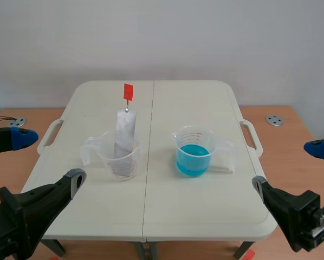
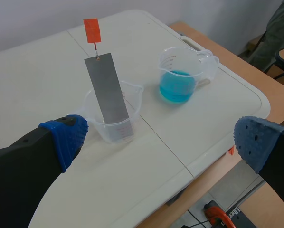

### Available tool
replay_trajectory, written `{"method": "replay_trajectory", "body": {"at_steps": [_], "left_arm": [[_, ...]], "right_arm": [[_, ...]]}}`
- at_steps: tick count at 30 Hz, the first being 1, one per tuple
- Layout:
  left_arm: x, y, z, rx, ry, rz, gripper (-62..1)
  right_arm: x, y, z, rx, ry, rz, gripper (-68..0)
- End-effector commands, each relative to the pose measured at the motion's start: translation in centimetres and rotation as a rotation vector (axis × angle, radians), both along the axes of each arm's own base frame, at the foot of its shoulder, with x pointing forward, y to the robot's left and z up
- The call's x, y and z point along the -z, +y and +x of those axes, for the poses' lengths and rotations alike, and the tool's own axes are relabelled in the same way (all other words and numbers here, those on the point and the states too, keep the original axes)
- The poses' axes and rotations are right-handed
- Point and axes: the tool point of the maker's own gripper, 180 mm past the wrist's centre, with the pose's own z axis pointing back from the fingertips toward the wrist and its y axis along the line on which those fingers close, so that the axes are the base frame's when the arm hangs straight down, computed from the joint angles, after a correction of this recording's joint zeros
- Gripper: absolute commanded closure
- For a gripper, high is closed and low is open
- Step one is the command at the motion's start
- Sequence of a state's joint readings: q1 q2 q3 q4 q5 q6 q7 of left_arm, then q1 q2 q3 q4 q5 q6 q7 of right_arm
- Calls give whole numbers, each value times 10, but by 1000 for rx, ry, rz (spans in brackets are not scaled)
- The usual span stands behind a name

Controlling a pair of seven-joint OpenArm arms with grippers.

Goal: Hold the metal plate by the orange handle, dip it into the blue solution, take it out and point at it, then put the plate back in the beaker on the left.
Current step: 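Lift the metal plate out of the left beaker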

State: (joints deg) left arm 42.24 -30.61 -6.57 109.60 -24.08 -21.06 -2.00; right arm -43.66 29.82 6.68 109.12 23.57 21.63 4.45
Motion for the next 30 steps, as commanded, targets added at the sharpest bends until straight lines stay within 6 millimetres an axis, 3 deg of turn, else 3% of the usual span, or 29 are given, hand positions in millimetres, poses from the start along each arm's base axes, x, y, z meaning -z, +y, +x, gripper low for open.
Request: {"method": "replay_trajectory", "body": {"at_steps": [1, 30], "left_arm": [[-6, -2, 0, -2, -17, -20, -623], [-6, -2, 0, -2, -17, -20, -623]], "right_arm": [[-12, 4, 5, -2, -42, 21, -663], [-13, 6, 12, 5, -57, 39, -663]]}}
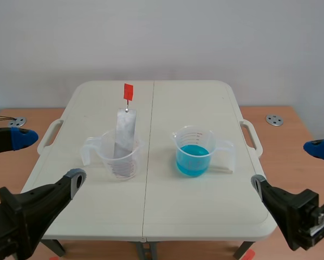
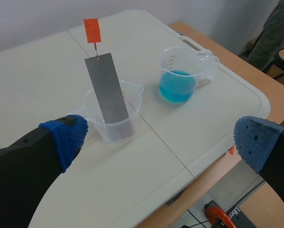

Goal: Hold the metal plate by the orange handle, dip it into the blue solution, take it out and point at it, then put the plate back in the beaker on the left.
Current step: 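Lift the metal plate out of the left beaker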

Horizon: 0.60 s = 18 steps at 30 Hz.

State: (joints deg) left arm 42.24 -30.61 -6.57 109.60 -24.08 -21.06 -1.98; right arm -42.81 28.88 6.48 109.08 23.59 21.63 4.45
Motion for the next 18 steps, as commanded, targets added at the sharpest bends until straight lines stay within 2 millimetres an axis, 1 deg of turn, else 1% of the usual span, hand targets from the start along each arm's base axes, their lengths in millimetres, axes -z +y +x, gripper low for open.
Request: {"method": "replay_trajectory", "body": {"at_steps": [1, 6, 9, 10, 11, 12, 14, 15, 16, 18], "left_arm": [[-6, -2, 0, -2, -17, -20, -623], [-6, -2, 0, -2, -17, -20, -623], [-6, -2, 0, -2, -18, -20, -623], [-6, -2, 0, -2, -18, -20, -600], [-6, -2, 0, -2, -18, -20, -522], [-6, -2, 0, -2, -17, -20, -402], [-5, -1, 0, -2, -13, -17, -116], [-5, -1, 0, -2, -11, -16, 1], [-5, -1, 0, -2, -11, -16, -21], [-5, -1, 0, -1, -11, -16, -21]], "right_arm": [[-8, 7, 11, -8, -44, 31, -663], [3, 21, 28, -34, -42, 68, -663], [2, 31, 39, -54, -57, 96, -663], [0, 34, 43, -60, -66, 105, -663], [-4, 37, 47, -66, -79, 114, -663], [-7, 40, 51, -75, -91, 118, -663], [-14, 46, 58, -91, -114, 124, -663], [-17, 49, 62, -97, -123, 131, -663], [-20, 51, 65, -101, -129, 135, -663], [-23, 54, 75, -101, -134, 142, -663]]}}
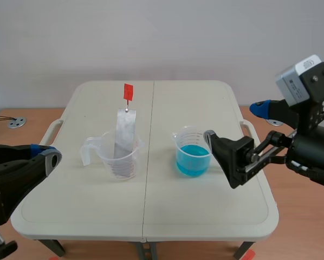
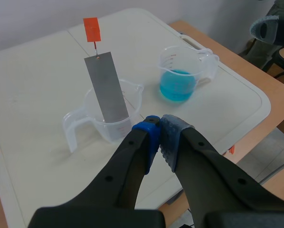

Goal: Hold the metal plate by the orange handle, dip it into the blue solution, take it out and point at it, then put the plate back in the beaker on the left.
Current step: 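Lift the metal plate out of the left beaker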

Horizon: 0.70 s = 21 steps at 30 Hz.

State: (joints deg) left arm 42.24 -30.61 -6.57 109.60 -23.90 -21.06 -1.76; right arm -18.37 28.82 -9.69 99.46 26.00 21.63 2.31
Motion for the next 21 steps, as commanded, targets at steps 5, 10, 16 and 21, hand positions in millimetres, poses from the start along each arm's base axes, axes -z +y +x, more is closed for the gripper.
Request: {"method": "replay_trajectory", "body": {"at_steps": [5, 10, 16, 21], "left_arm": [[1, -1, -4, -1, 19, -4, -21], [20, 8, -24, -19, 111, 32, -21], [35, 32, -48, -61, 199, 91, -21], [45, 48, -68, -85, 270, 137, -21]], "right_arm": [[-12, 9, 31, 18, -23, 48, -663], [-12, 31, 47, -19, -11, 63, -663], [-12, 52, 61, -49, -6, 84, -663], [-11, 64, 77, -55, 5, 100, -663]]}}
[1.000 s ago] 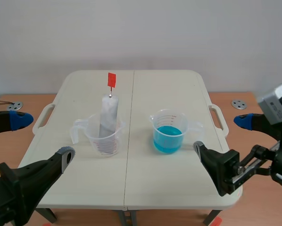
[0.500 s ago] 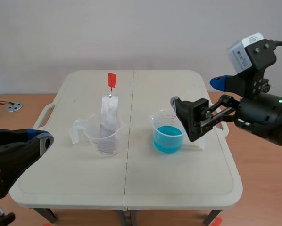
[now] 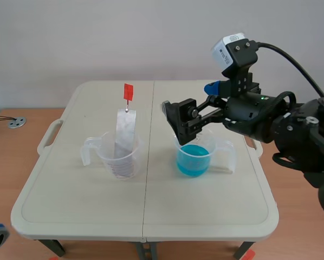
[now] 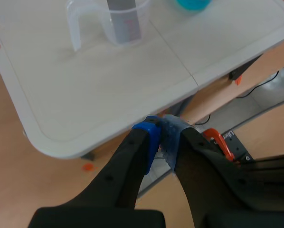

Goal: Hold the metal plate by the orange handle, dip it into the blue solution, take it out and point at it, then put the plate back in the beaker on the left.
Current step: 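Lift the metal plate out of the left beaker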

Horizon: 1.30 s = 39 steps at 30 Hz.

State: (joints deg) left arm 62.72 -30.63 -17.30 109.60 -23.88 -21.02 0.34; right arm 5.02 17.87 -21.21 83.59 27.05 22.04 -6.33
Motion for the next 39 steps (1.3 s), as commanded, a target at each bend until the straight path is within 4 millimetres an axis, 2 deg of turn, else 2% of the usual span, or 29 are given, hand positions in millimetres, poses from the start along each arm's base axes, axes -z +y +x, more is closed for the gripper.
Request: {"method": "replay_trajectory", "body": {"at_steps": [1, 10, 26, 39], "left_arm": [[-4, -1, -2, -4, -4, -11, -21], [9, 7, -33, -14, 105, 15, -21], [9, 7, -30, -5, 94, 30, -21], [9, 7, -31, 0, 95, 36, -21]], "right_arm": [[-15, 3, 11, -1, -42, 25, -663], [-16, 25, 38, -28, -32, 38, -663], [-16, 76, 65, -102, 3, 44, -663], [-12, 120, 71, -135, 63, 89, -663]]}}
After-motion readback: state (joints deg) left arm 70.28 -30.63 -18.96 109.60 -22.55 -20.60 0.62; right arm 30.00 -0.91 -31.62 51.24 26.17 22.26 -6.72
